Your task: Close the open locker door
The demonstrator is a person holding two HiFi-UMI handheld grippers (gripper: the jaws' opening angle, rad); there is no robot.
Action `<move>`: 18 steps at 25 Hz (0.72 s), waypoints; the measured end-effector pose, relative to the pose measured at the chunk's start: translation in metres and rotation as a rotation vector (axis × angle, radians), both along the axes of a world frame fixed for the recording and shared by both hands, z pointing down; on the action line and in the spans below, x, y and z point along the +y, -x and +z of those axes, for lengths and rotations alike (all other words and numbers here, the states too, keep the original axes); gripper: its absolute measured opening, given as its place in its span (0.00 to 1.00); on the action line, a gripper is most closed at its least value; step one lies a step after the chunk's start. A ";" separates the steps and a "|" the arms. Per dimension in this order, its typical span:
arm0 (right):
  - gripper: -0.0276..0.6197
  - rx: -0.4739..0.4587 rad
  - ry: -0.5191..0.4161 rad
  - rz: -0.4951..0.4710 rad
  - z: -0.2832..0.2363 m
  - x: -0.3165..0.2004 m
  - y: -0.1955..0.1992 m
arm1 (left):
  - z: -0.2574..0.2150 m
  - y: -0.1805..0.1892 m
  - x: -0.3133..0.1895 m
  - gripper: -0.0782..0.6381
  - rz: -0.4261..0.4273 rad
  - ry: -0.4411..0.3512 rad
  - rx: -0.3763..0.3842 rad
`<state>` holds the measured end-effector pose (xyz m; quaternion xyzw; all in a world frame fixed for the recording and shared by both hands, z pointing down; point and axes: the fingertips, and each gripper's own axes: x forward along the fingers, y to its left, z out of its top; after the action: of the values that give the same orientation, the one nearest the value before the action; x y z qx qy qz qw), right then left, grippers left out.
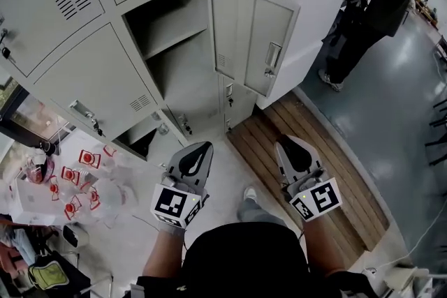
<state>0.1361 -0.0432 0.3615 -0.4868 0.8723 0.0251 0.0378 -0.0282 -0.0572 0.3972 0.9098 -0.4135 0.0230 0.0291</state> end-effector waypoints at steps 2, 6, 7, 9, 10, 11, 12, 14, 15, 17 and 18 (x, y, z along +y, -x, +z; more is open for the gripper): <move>0.15 -0.009 0.002 -0.017 -0.001 -0.022 -0.009 | -0.001 -0.009 -0.019 0.14 -0.016 -0.001 -0.006; 0.15 -0.018 -0.003 -0.059 -0.006 -0.063 -0.027 | -0.008 -0.030 -0.056 0.14 -0.048 -0.007 -0.012; 0.15 -0.022 -0.005 -0.070 -0.007 -0.073 -0.032 | -0.009 -0.035 -0.064 0.14 -0.056 -0.008 -0.015; 0.15 -0.034 -0.004 -0.091 -0.009 -0.093 -0.044 | -0.012 -0.045 -0.079 0.14 -0.076 -0.010 -0.019; 0.15 -0.040 -0.003 -0.102 -0.009 -0.102 -0.049 | -0.012 -0.050 -0.086 0.14 -0.087 -0.010 -0.019; 0.15 -0.044 -0.002 -0.111 -0.008 -0.112 -0.054 | -0.012 -0.054 -0.092 0.14 -0.099 -0.010 -0.018; 0.15 -0.048 -0.001 -0.120 -0.009 -0.121 -0.059 | -0.012 -0.057 -0.098 0.14 -0.112 -0.010 -0.017; 0.15 -0.058 -0.002 -0.133 -0.009 -0.137 -0.068 | -0.012 -0.061 -0.108 0.14 -0.138 -0.008 -0.017; 0.15 -0.062 -0.003 -0.138 -0.010 -0.145 -0.072 | -0.012 -0.063 -0.112 0.14 -0.148 -0.008 -0.019; 0.15 -0.066 -0.008 -0.147 -0.013 -0.159 -0.078 | -0.014 -0.067 -0.120 0.14 -0.161 -0.013 -0.026; 0.15 -0.065 -0.011 -0.152 -0.015 -0.166 -0.080 | -0.013 -0.069 -0.124 0.14 -0.166 -0.010 -0.028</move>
<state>0.2165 -0.2090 0.3466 -0.4197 0.9048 0.0111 0.0706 0.0404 -0.1808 0.3838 0.8720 -0.4880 0.0312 0.0204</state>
